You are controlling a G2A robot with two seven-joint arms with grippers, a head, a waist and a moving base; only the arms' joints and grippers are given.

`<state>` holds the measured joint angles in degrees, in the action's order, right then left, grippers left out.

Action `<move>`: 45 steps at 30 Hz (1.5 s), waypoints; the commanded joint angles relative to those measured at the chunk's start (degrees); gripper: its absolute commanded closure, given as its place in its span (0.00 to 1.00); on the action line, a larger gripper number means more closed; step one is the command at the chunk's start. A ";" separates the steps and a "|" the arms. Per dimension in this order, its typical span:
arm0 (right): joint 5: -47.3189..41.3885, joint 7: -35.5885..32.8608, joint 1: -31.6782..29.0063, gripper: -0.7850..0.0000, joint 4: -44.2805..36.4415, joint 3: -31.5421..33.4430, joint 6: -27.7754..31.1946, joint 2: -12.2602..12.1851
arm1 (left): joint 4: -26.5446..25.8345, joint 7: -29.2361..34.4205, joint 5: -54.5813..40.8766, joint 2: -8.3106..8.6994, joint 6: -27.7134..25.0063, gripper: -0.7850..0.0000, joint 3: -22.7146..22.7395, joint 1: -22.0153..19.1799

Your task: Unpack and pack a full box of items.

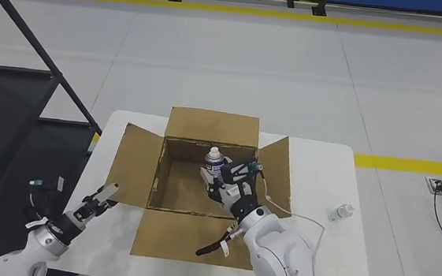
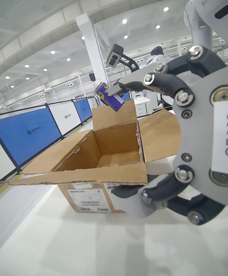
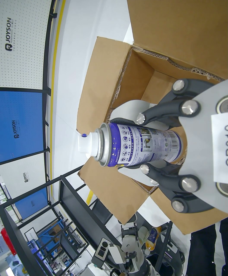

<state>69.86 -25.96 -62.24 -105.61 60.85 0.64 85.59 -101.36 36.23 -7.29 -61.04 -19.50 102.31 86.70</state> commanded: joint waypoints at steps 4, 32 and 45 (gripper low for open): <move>-1.18 8.68 -1.50 1.00 -0.75 0.21 -0.90 0.20 | 0.28 -1.65 0.45 -0.04 0.11 0.00 -0.24 -0.25; -5.05 71.34 -25.53 1.00 10.06 34.05 13.29 -3.09 | 3.61 -4.95 -0.91 0.10 4.43 0.00 0.16 -3.55; -7.12 67.46 -23.44 1.00 24.33 38.30 11.50 -3.71 | 3.68 -6.20 -1.21 0.13 4.71 0.00 0.99 -2.83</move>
<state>62.72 41.43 -85.66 -81.24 99.16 12.14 81.87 -97.56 30.04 -8.52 -60.91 -14.71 103.33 83.82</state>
